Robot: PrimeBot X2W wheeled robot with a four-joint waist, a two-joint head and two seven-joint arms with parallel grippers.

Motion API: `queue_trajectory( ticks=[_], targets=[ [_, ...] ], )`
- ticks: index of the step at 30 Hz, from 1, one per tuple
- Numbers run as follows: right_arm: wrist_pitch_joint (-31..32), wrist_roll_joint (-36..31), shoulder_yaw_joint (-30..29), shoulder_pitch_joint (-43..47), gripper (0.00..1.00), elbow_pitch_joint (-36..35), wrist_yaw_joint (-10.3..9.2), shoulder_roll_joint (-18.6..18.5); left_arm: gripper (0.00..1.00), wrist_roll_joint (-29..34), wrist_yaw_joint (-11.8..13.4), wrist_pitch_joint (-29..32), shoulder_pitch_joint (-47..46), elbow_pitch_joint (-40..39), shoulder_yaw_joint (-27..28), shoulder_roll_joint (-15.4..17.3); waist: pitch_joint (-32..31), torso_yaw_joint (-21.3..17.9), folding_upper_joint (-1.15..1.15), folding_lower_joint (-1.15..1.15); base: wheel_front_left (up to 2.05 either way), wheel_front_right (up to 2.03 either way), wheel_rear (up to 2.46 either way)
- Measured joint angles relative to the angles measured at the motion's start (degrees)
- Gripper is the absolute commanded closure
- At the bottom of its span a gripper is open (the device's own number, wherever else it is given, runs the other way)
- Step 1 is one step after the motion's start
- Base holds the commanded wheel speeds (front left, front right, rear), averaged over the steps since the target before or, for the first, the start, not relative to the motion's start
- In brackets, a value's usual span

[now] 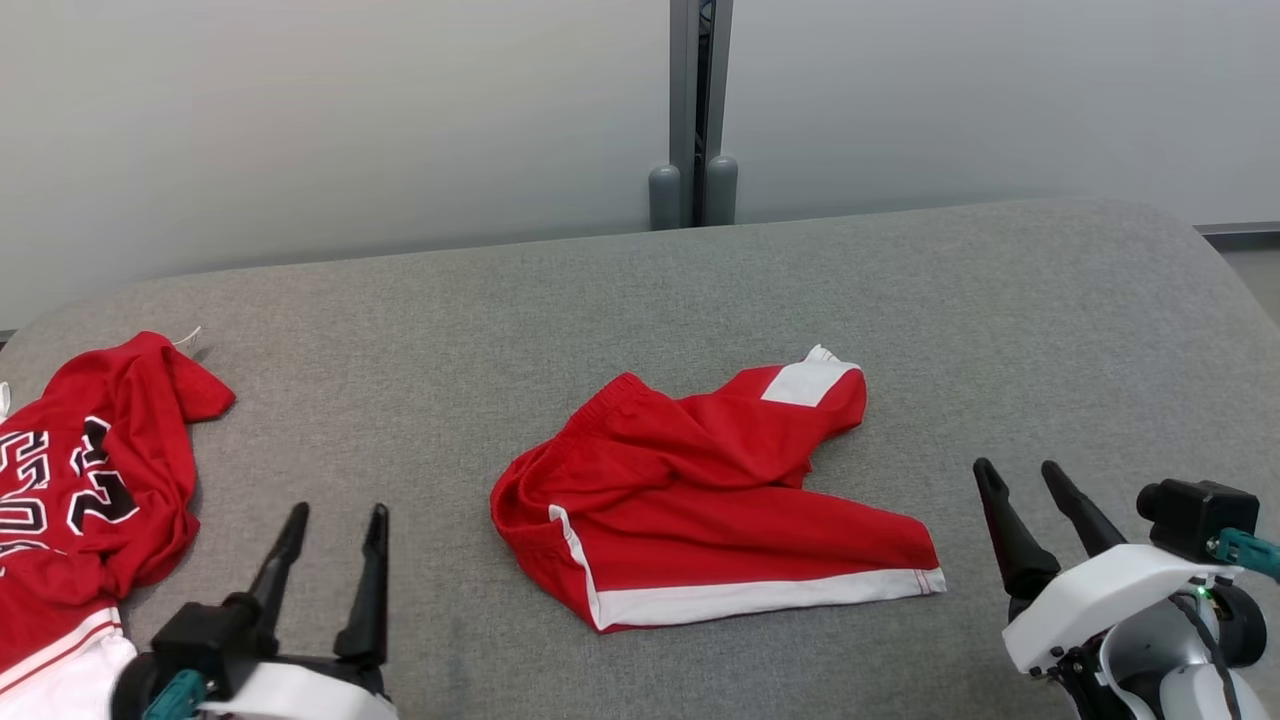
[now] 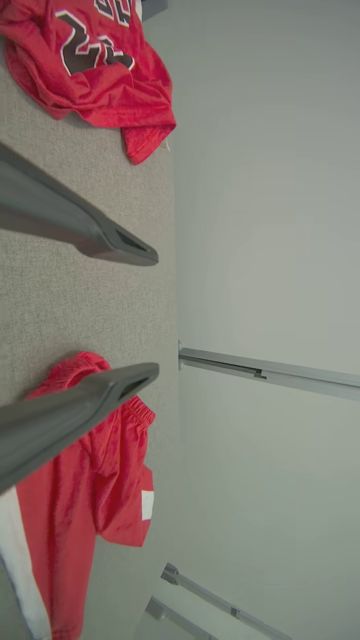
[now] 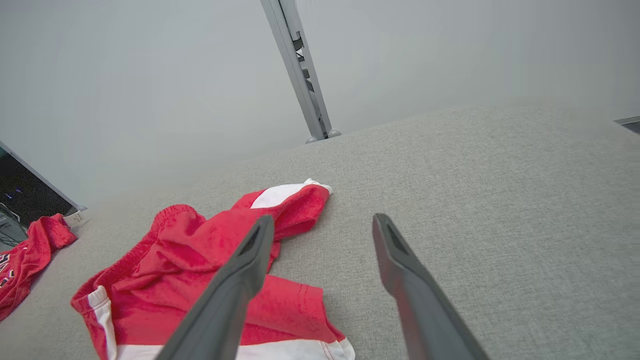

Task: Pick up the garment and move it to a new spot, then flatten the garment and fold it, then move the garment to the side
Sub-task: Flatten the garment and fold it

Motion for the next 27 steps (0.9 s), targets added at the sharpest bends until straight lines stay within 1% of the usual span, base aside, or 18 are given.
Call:
queue_trajectory(
  ticks=[4,5,6,8,12,15,18,23,24,27],
  targets=[
    [-5.2,-1.2,1.3,-0.1,0.00,-0.2,0.00,0.0,0.00,-0.5,-0.5,5.9,-0.1,-0.3,-3.3,0.4,0.0,-0.2,0.00,0.00,0.00,0.00,0.00],
    [-6.4,-1.6,1.5,-0.2,0.00,-0.2,0.00,0.0,0.00,-0.7,-0.6,8.1,-0.4,-0.5,-4.4,0.6,0.0,-0.2,0.00,0.00,0.00,0.00,0.00],
    [-7.7,-2.0,1.9,-0.6,0.00,0.4,0.00,0.0,0.00,-1.6,-1.0,13.5,-1.2,-0.6,-7.1,1.4,0.0,-0.3,0.00,0.00,0.00,0.00,0.00],
    [-8.3,-2.2,2.3,-0.9,0.00,1.1,0.00,0.0,0.00,-2.8,-1.1,17.5,-2.6,-1.3,-9.3,1.8,0.1,-0.5,0.00,0.00,0.00,0.00,0.00],
    [-9.2,-2.4,2.9,-1.8,0.00,2.6,0.00,0.0,0.00,-4.1,-1.3,28.1,-7.1,-1.7,-16.0,5.3,0.5,-0.8,0.00,0.00,0.00,0.00,0.00],
    [-9.3,-2.4,3.4,-2.1,0.00,3.7,0.00,0.0,0.00,-7.0,-1.5,34.9,-11.3,-2.5,-22.2,7.5,0.9,-1.4,0.00,0.00,0.00,0.00,0.00],
    [-9.7,-2.3,4.4,-3.2,0.00,4.5,0.00,0.0,0.00,-9.9,-1.5,40.2,-15.7,-2.3,-26.1,10.0,1.6,-2.2,0.00,0.00,0.00,0.00,0.00],
    [-9.7,-2.3,4.8,-4.3,0.00,6.0,0.00,0.0,0.00,-13.4,-1.5,47.4,-22.2,1.1,-31.6,12.4,3.0,-3.9,0.00,0.00,0.00,0.00,0.00],
    [-9.7,-2.3,4.8,-4.3,0.00,6.0,0.00,0.0,0.00,-13.4,-1.5,47.4,-22.2,1.1,-31.6,12.4,3.0,-3.9,0.00,0.00,0.00,0.00,0.00],
    [-9.8,-2.4,5.1,-4.7,0.00,6.3,0.00,0.0,0.00,-13.9,-1.5,48.2,-26.1,4.0,-33.9,13.6,4.1,-4.9,0.00,0.00,0.00,0.00,0.00]
  ],
)
